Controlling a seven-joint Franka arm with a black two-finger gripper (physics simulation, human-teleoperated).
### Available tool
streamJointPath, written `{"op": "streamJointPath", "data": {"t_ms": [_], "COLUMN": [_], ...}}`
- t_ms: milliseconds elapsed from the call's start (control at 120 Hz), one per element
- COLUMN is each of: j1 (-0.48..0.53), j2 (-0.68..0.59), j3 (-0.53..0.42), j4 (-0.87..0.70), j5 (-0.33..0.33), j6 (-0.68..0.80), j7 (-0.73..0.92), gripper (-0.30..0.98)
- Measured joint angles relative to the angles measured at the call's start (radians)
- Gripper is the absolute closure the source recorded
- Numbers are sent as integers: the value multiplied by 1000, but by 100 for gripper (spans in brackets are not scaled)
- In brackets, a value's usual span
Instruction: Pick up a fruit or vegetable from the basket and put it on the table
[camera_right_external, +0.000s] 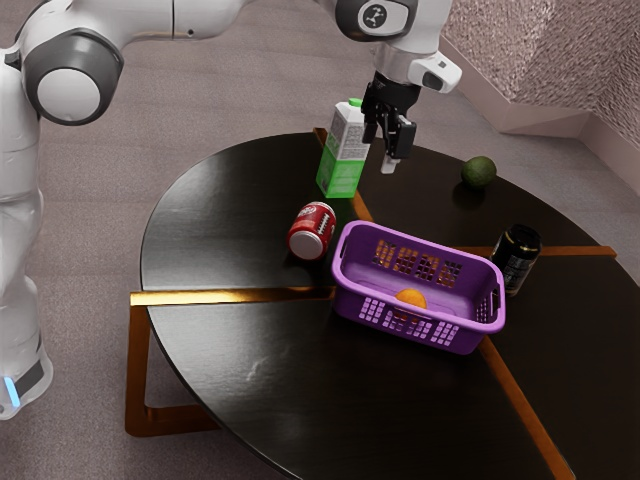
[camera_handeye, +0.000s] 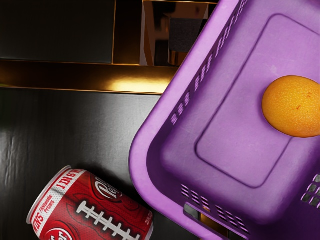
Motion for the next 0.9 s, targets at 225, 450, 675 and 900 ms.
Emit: {"op": "streamJointPath", "data": {"t_ms": [225, 450, 675, 900], "j1": [-5, 13, -7, 12], "j2": [1, 39, 92, 224], "j3": [10, 19, -52, -177], "j4": [0, 27, 17, 45], "j5": [-8, -73, -16, -10], "j6": [0, 32, 119, 151], "j7": [0, 123, 495, 797], "gripper": [0, 0, 0, 0]}}
